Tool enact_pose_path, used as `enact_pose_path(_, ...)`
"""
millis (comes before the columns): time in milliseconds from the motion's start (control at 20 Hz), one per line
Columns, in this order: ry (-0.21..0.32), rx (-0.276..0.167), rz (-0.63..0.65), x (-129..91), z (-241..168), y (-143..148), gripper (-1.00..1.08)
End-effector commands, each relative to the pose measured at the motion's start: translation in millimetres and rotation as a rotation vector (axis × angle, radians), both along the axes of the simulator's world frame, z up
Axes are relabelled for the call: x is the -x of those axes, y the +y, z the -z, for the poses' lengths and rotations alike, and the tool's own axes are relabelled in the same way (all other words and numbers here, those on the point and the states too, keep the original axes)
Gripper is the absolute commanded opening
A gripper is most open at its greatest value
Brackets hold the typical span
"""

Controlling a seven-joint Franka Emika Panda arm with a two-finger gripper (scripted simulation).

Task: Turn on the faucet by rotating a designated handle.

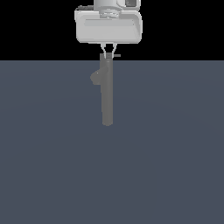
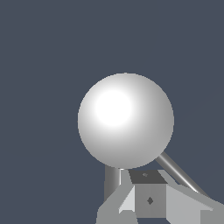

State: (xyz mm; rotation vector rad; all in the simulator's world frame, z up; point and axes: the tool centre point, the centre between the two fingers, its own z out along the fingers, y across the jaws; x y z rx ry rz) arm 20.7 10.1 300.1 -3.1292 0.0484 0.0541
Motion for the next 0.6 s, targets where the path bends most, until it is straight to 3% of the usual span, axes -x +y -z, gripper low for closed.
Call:
enact_pose_path(0, -0.024, 0.006, 0.019, -19, 0, -17, -1.0)
enact_pose_path(550, -0.034, 0.013, 0.049, -47, 0, -49, -1.0)
